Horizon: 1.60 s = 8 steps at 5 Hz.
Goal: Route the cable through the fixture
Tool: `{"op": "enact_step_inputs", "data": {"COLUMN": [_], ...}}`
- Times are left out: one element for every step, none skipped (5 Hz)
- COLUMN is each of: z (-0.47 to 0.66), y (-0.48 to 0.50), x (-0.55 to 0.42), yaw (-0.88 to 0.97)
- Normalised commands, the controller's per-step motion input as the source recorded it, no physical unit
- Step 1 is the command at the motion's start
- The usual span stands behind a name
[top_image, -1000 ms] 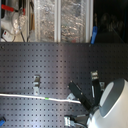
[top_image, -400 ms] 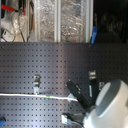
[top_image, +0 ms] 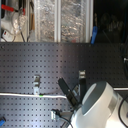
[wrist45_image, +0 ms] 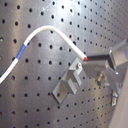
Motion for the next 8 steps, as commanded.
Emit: {"op": "enact_step_inputs", "data": {"z": [0.24, 0.17, 0.04, 0.44, 0.0, 0.0, 0.29, -0.01], "y": [-0.112, -0.078, -0.056, -0.323, -0.005, -0.008, -0.232, 0.024], "x": [-0.499, -0.368, -0.036, -0.189, 0.009, -0.004, -0.117, -0.046], "yaw": [-0.37, -0.55, -0.01, -0.32, 0.0, -0.01, 0.0, 0.07]}}
